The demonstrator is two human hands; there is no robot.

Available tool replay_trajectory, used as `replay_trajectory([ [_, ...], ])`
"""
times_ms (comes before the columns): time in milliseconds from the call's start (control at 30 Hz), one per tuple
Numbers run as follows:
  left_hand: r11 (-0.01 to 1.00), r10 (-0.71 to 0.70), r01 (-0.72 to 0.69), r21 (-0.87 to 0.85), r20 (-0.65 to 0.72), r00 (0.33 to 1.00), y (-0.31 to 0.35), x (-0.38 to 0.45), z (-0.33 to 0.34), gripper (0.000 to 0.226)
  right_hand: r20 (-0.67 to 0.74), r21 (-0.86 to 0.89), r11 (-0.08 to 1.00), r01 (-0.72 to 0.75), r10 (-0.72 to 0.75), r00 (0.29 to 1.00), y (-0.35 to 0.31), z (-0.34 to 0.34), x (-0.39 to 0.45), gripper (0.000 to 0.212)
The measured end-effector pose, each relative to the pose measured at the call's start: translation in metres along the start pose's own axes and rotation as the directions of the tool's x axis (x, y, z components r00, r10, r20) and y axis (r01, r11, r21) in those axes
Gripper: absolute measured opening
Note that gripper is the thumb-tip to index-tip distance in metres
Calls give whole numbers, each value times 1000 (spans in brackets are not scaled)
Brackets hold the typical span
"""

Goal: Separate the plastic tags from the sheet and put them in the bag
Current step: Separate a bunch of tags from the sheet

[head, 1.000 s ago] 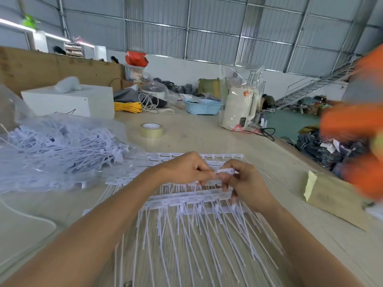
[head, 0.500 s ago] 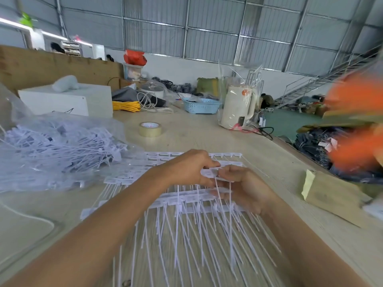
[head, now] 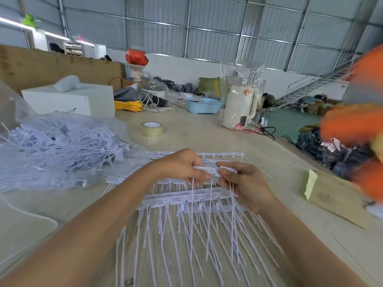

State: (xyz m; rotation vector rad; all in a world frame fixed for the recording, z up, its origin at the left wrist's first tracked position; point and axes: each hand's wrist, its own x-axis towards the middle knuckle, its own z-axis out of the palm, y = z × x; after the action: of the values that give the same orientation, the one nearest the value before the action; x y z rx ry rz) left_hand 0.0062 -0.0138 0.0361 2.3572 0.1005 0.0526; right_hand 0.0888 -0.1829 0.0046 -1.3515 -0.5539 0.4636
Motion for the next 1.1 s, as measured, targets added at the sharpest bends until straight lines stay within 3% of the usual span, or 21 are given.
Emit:
replay_trajectory([
  [133, 991, -40, 41, -129, 16, 999, 0, -1, 4, 19, 61, -129, 989, 76, -69, 996, 2, 1, -2, 9],
  [400, 959, -119, 106, -264, -33, 992, 3, 5, 18, 34, 100, -394, 909, 140, -109, 989, 2, 4, -8, 15],
  [500, 860, -216, 220, -460, 62, 974, 3, 6, 17, 31, 84, -447, 872, 202, -184, 979, 2, 6, -7, 17],
  [633, 633, -255, 418, -652, 334, 908, 3, 8, 15, 38, 124, -602, 705, 375, -382, 916, 2, 9, -8, 20],
  [833, 662, -76, 331, -672, 380, 922, 3, 11, 13, 54, 96, -268, 916, 297, -282, 955, -5, 11, -11, 15],
  [967, 699, -4, 278, -659, 385, 923, 2, 7, 15, 35, 201, -42, 987, 157, -146, 969, -10, 5, -10, 20],
  [1100, 708, 76, 222, -670, 385, 920, 5, 3, 16, 25, 234, 32, 996, 80, -85, 968, -10, 4, -6, 30],
])
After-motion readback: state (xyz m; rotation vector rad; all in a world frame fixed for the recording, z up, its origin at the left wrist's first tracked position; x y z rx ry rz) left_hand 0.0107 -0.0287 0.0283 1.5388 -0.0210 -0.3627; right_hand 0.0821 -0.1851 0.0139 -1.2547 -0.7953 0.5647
